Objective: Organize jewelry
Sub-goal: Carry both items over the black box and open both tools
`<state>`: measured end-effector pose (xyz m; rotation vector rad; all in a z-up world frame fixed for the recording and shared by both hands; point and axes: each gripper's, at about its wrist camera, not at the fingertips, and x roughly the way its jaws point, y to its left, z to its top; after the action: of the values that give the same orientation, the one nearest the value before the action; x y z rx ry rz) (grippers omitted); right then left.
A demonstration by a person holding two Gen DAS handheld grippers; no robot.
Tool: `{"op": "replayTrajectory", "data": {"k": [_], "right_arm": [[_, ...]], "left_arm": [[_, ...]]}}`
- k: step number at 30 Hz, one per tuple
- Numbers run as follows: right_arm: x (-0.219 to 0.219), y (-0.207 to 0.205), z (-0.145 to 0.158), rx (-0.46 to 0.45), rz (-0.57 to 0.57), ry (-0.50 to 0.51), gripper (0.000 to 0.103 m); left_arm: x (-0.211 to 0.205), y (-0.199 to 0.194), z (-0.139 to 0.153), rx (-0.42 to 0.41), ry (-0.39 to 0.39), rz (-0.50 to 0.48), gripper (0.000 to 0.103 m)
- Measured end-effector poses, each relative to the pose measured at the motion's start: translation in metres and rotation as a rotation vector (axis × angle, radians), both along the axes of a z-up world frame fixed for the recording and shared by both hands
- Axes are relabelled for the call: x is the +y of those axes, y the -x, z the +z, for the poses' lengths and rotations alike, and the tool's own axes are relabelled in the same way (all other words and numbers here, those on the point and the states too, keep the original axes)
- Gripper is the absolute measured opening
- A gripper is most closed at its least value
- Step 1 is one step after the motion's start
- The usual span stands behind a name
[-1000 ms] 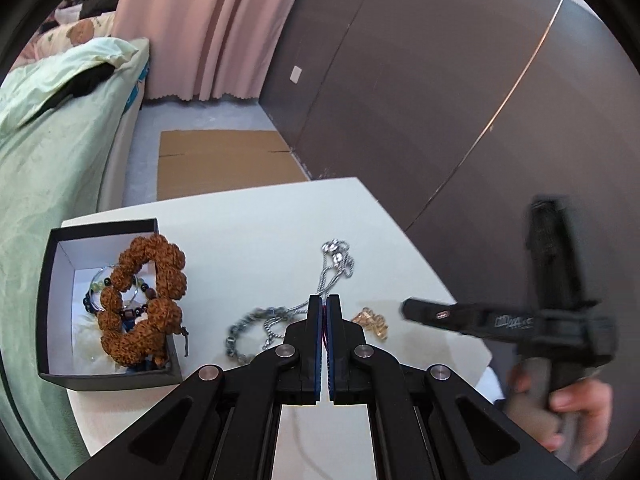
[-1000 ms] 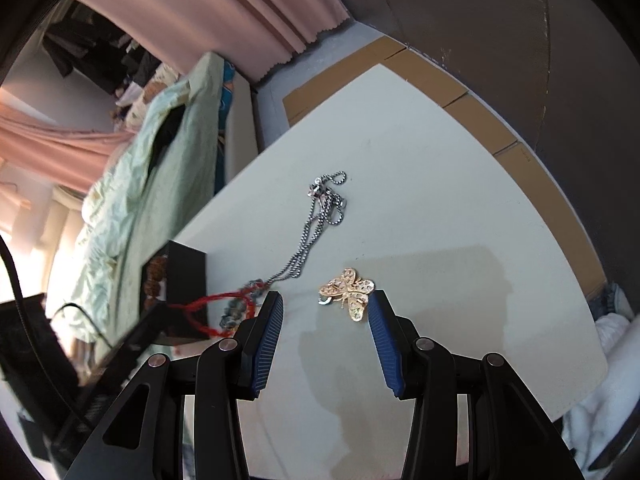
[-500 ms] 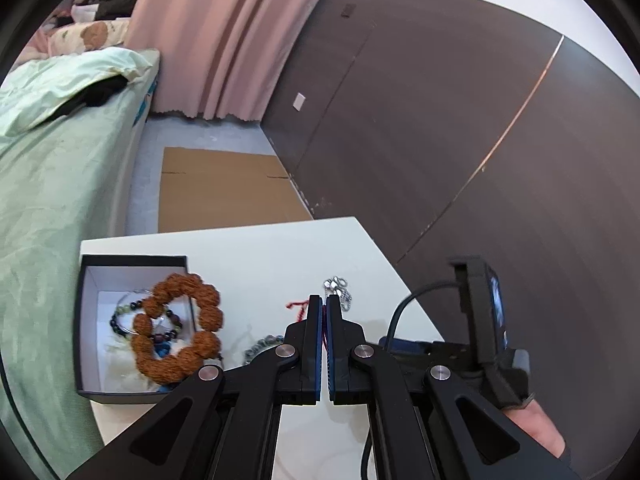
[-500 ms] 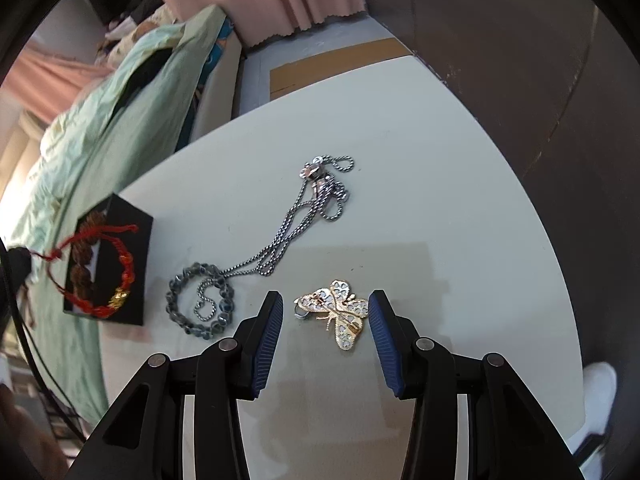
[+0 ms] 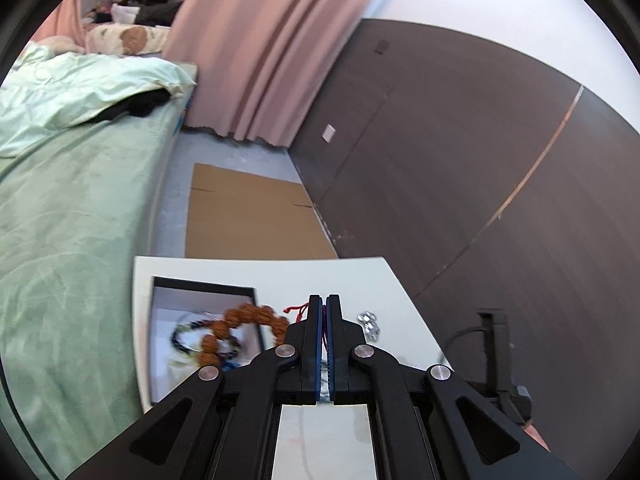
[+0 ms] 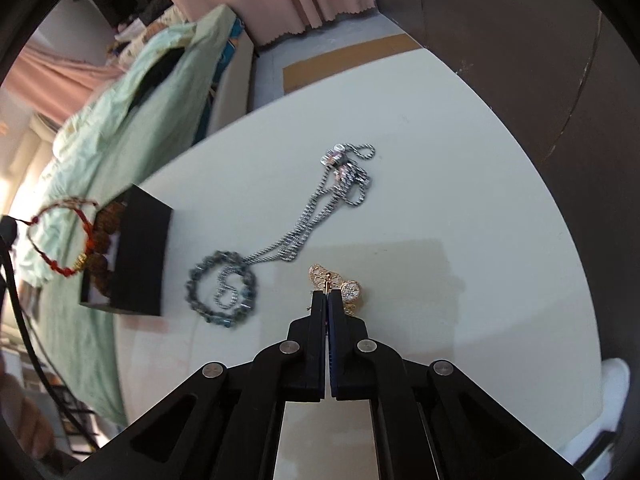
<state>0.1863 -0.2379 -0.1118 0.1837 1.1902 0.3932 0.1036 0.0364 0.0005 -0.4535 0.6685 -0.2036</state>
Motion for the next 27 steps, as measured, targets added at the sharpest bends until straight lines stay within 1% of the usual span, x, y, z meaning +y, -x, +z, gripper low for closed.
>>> {"op": "replayTrajectory", "data": {"k": [6,8,11,13,14,15,16,17,18,19,21,27], "right_arm": [[0.01,0.01,0.022,-0.052,0.006,-0.123,0.003],[0.019,0.013,0.029,-0.067,0.019,-0.174,0.003],[0.039,0.016,0.039,-0.092,0.051,-0.222,0.003],[0.054,0.02,0.047,-0.117,0.083,-0.242,0.003],[0.059,0.021,0.05,-0.127,0.094,-0.25,0.003],[0.066,0.023,0.054,-0.139,0.111,-0.262,0.003],[0.072,0.024,0.058,-0.148,0.126,-0.269,0.003],[0.077,0.026,0.062,-0.158,0.139,-0.273,0.003],[0.079,0.027,0.064,-0.163,0.149,-0.277,0.003],[0.085,0.027,0.067,-0.168,0.16,-0.285,0.003],[0.094,0.027,0.072,-0.172,0.178,-0.299,0.003],[0.116,0.023,0.082,-0.182,0.218,-0.305,0.003]], "left_arm": [[0.021,-0.002,-0.006,0.02,0.017,0.051,0.001],[0.025,-0.004,-0.011,0.037,0.037,0.067,0.001],[0.034,-0.011,-0.021,0.091,0.095,0.083,0.002],[0.04,-0.016,-0.028,0.14,0.116,0.086,0.007],[0.041,-0.017,-0.03,0.15,0.124,0.086,0.009],[0.043,-0.018,-0.031,0.155,0.129,0.09,0.017],[0.046,-0.018,-0.031,0.159,0.131,0.097,0.035],[0.048,-0.017,-0.03,0.155,0.133,0.104,0.046],[0.051,-0.014,-0.027,0.134,0.139,0.12,0.062],[0.055,-0.01,-0.024,0.113,0.144,0.137,0.067],[0.063,-0.005,-0.017,0.087,0.147,0.16,0.068],[0.084,0.005,-0.011,0.076,0.165,0.198,0.068]]}}
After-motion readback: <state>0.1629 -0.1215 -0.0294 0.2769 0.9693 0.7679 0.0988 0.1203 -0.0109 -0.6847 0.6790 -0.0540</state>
